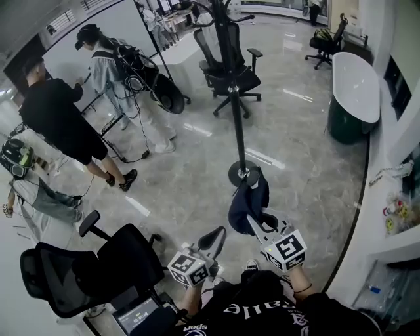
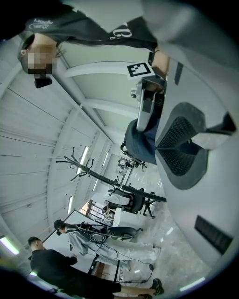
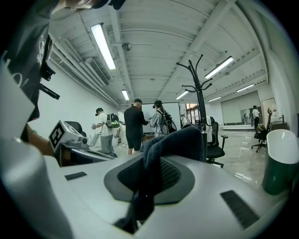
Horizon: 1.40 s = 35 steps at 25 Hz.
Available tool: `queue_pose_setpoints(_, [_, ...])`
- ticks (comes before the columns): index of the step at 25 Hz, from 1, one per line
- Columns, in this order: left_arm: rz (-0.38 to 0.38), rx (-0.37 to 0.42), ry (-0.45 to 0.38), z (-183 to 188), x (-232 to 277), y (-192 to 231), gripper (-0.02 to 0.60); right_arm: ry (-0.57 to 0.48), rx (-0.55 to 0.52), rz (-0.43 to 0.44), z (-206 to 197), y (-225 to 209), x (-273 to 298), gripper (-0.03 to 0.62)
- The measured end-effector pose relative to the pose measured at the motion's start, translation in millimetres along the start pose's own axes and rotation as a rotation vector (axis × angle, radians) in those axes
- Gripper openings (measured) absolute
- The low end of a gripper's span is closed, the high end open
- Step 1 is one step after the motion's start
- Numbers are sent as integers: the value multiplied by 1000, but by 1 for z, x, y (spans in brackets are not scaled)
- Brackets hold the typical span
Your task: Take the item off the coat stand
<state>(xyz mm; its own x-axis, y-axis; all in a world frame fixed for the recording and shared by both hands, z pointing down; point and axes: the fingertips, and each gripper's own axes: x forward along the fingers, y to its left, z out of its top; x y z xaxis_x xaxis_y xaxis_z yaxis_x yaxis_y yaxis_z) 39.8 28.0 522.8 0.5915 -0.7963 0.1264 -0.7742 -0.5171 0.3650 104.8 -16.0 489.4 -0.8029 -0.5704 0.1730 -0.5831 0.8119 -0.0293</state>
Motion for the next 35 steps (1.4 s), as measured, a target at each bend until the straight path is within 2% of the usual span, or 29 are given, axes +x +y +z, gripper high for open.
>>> queue_pose_setpoints(6, [-7, 12, -18, -2, -49, -14, 3, 16, 15, 10, -11, 51, -12, 50])
queue_pose_setpoints(13, [32, -10, -19, -15, -137, -17, 3, 27, 71, 27, -13, 131, -22, 51])
queue_pose_setpoints(22, [5, -47, 16, -57, -228, -26, 3, 51, 115, -11, -41, 229, -47, 50])
queue_pose_setpoints(27, [-45, -64, 26, -69, -236, -44, 3, 63, 129, -50, -50, 247, -73, 51])
queue_pose_setpoints(35, [-140, -64, 49, -76, -227, -68, 3, 68, 157, -143, -55, 242, -101, 50])
